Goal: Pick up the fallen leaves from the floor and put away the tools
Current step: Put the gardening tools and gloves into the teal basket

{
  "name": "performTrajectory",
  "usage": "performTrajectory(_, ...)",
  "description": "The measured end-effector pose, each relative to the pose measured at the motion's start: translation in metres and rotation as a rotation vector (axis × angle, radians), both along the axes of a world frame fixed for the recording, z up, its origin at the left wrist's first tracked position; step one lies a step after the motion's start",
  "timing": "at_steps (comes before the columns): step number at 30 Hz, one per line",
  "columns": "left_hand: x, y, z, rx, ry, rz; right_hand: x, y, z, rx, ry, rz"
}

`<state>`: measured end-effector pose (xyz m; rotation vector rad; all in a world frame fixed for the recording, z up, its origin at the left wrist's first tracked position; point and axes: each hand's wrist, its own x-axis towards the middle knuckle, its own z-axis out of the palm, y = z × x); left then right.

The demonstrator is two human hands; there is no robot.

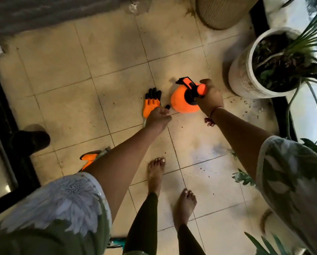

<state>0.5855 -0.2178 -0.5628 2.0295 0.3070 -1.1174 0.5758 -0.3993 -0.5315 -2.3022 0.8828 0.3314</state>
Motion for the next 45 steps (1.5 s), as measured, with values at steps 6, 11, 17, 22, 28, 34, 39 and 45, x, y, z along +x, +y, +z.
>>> performTrajectory(6,0.047,-0.037,0.015,-0.019,-0.4,-0.48,-0.002,-0.012,-0.021,0.061,0.03,-0.08)
performTrajectory(11,0.066,-0.08,0.001,0.045,-0.185,-0.467,-0.006,-0.012,-0.032,0.21,-0.083,-0.124)
performTrajectory(17,0.057,-0.086,-0.024,0.024,-0.079,-0.469,-0.006,-0.014,-0.059,0.186,-0.049,-0.115)
performTrajectory(22,0.061,-0.075,-0.029,-0.036,-0.073,-0.455,0.001,-0.01,-0.069,-0.041,0.049,-0.001)
performTrajectory(28,0.062,-0.078,-0.023,-0.012,0.016,-0.47,-0.001,-0.017,-0.07,-0.077,0.074,0.127)
performTrajectory(34,0.042,-0.071,-0.013,-0.069,-0.027,-0.319,-0.03,-0.004,-0.05,-0.075,0.012,0.088)
performTrajectory(39,-0.003,-0.048,0.012,-0.086,-0.269,-0.243,-0.068,0.019,-0.001,-0.019,-0.103,-0.009)
performTrajectory(45,-0.091,-0.004,0.08,-0.096,-0.496,-0.357,-0.137,0.039,0.096,0.037,-0.168,-0.03)
